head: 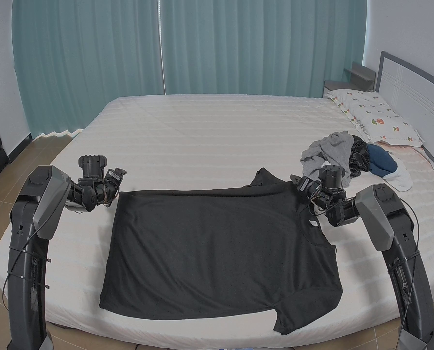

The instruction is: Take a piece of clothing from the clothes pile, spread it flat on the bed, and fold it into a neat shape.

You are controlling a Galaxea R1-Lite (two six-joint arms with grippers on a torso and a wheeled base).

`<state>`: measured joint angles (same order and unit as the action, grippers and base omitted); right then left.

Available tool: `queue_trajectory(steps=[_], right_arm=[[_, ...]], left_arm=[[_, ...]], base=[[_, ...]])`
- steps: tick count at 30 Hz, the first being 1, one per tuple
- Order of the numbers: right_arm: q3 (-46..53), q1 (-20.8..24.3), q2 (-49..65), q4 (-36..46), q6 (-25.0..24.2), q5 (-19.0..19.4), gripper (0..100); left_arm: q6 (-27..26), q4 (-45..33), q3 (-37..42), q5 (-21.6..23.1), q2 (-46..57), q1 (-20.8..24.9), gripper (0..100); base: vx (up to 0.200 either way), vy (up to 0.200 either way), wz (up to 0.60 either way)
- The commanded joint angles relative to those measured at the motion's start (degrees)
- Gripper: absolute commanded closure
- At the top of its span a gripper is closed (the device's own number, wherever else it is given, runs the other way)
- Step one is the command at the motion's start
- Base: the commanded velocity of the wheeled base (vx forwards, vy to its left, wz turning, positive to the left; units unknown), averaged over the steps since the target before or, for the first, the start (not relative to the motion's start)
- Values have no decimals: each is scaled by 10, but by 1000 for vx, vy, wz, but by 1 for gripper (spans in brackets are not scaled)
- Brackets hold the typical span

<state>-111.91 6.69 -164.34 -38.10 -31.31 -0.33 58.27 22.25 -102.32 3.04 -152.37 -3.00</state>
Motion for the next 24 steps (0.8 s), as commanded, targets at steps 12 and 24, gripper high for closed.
queue_trajectory(steps=[12, 24], right_arm=[[434, -15, 261, -178, -60, 28, 0], [746, 26, 434, -273, -118, 44, 0]], left_arm=[[4, 32, 256, 22, 207, -6, 0], [5, 35, 458, 82, 332, -1, 0]], base=[[0, 0, 0], [0, 0, 0]])
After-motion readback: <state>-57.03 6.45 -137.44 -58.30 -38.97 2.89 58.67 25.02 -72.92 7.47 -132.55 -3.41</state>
